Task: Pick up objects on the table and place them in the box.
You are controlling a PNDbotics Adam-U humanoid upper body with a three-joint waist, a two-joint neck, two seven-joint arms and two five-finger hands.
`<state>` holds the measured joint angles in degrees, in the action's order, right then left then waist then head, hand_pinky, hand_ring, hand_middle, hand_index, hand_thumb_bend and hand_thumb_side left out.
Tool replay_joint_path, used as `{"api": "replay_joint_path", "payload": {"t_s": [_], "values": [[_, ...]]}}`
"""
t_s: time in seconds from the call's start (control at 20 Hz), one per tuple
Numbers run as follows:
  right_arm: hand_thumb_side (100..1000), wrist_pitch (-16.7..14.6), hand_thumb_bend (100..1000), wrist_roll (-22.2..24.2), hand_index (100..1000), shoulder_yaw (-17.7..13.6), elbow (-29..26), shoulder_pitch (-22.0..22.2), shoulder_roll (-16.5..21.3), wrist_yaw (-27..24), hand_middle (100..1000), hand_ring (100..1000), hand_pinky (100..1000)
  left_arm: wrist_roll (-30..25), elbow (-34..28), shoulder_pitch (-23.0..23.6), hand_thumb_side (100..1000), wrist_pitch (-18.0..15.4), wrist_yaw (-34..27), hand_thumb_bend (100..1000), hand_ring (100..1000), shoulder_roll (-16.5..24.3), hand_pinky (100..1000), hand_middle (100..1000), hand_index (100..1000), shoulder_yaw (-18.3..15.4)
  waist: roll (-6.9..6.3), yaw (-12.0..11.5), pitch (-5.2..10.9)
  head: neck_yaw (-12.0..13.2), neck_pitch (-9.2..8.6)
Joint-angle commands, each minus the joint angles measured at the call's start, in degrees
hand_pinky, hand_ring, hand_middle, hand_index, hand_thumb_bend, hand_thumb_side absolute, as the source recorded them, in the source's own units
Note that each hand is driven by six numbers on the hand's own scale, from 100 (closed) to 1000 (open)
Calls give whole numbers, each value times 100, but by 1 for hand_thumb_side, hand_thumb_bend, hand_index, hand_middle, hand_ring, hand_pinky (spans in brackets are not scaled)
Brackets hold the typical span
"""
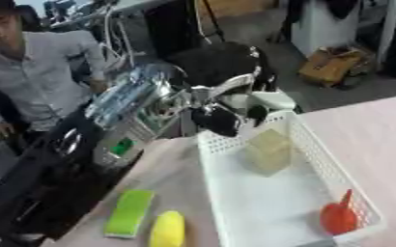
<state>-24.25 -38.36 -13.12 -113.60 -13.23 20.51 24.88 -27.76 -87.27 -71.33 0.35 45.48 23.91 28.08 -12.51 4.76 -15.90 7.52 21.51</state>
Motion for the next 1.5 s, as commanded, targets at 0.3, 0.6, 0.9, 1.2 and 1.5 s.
{"api": "replay_joint_path", "payload": {"t_s": [0.3,0.6,0.9,1.2,1.5], "values": [[1000,-62,100,5,652,18,-99,-107,61,-59,598,818,851,201,454,41,148,-211,425,247,468,-232,100,553,665,0,135,60,40,132,-83],[1000,-85,100,12,652,31,-99,-131,46,-74,598,818,851,434,798,154,152,-459,851,255,472,-544,100,554,660,92,153,105,17,147,-93],[1000,-95,100,19,653,33,-99,-141,42,-85,598,818,851,606,1035,210,161,-616,1101,252,476,-675,100,556,660,89,150,117,10,140,-98],[1000,-93,100,15,652,32,-99,-178,51,-112,598,817,851,742,1342,343,175,-729,1272,228,492,-910,100,568,669,91,135,143,-1,99,-118],[1000,-98,100,9,652,32,-99,-193,48,-120,598,817,851,740,1536,405,273,-841,1345,185,597,-1000,167,631,750,92,133,160,-16,88,-126]]}}
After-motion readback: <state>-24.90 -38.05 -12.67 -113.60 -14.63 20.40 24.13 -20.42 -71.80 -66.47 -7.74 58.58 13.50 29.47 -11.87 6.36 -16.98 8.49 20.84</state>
